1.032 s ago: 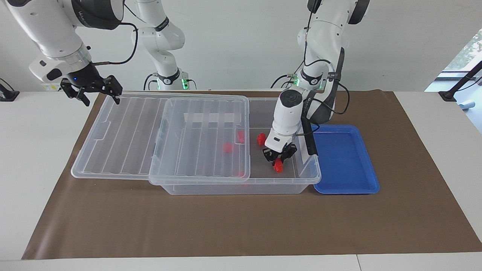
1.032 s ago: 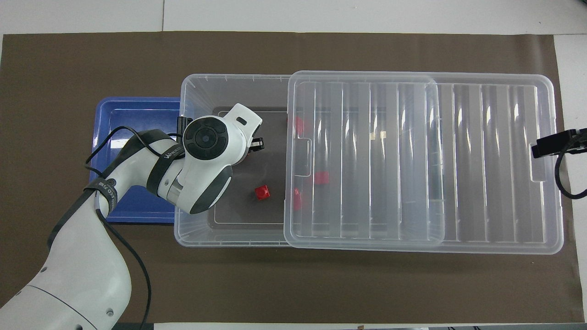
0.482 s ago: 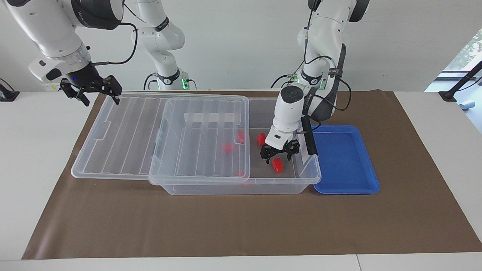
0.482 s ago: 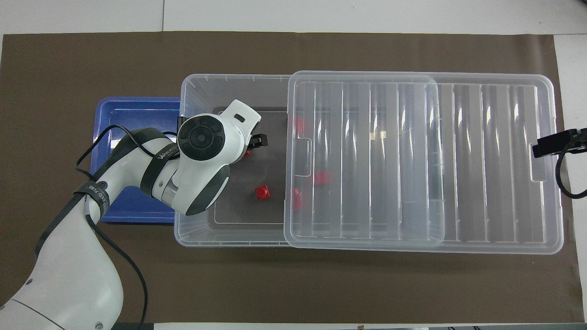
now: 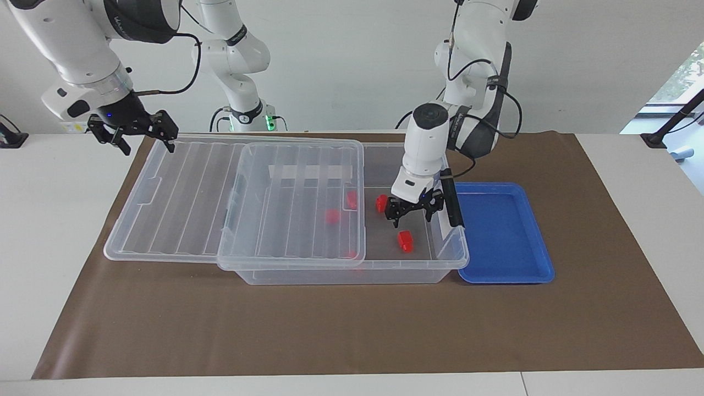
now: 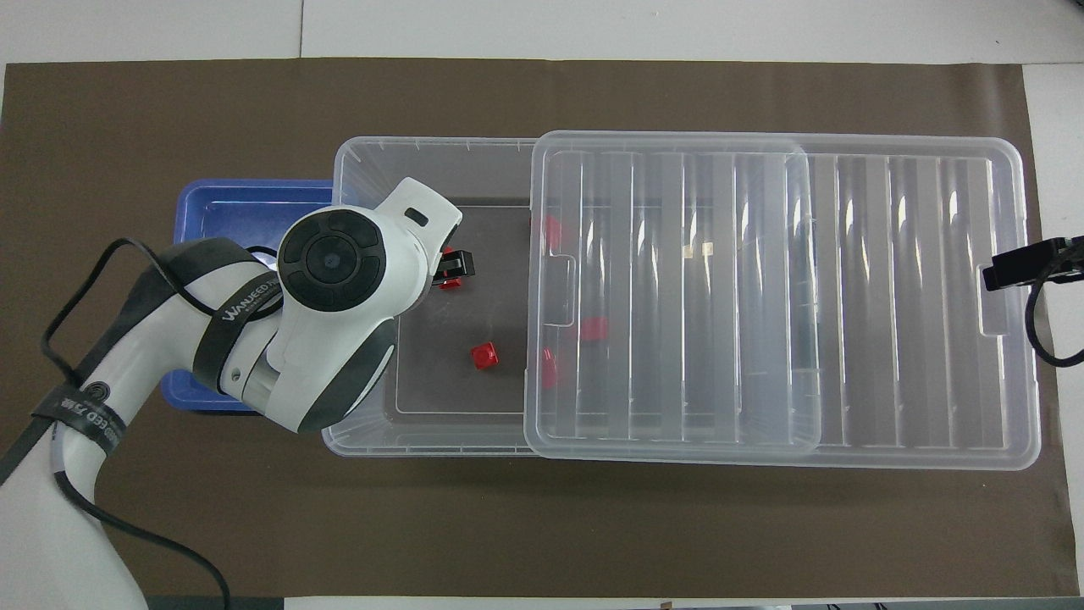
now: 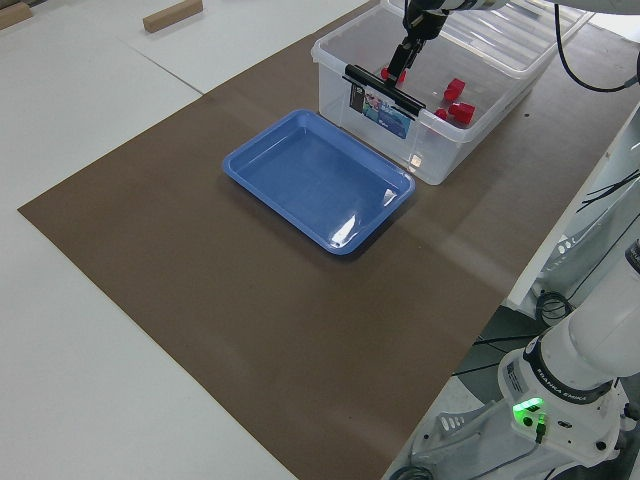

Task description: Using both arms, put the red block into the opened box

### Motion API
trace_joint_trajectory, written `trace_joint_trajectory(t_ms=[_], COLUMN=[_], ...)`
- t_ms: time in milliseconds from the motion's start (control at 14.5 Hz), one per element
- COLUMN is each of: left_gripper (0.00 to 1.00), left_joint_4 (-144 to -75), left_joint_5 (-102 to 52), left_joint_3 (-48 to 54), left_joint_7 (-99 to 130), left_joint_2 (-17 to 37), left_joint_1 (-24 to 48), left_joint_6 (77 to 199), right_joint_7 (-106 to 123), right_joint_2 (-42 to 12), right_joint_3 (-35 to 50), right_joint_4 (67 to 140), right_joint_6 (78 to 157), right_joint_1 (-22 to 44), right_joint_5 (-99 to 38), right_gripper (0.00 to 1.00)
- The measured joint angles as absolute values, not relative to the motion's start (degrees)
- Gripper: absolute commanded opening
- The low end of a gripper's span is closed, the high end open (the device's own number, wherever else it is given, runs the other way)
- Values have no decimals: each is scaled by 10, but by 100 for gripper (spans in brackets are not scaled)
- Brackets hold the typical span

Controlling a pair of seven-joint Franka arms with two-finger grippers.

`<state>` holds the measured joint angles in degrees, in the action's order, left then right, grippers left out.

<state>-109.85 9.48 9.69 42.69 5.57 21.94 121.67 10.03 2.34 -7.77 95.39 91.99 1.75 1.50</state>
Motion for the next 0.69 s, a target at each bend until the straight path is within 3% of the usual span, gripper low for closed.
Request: trace_joint_trajectory(t_ms=[69,688], left_gripper=[100,100], left_joint_4=[-1099,-1099], left_joint_5=[95,25], left_joint_3=[96,91], left_joint_7=[423,201], left_joint_2=[45,-14], left_joint_1=[213,92], left_joint_6=[1210,1157], right_joint_7=[107,236], right_joint_2=[24,23], right_joint_3=[-79,-84], right_joint_4=[959,1070], right_joint_6=[928,1076], right_joint_1=[15,-113], right_joint_5=[15,15], right_gripper=[0,0])
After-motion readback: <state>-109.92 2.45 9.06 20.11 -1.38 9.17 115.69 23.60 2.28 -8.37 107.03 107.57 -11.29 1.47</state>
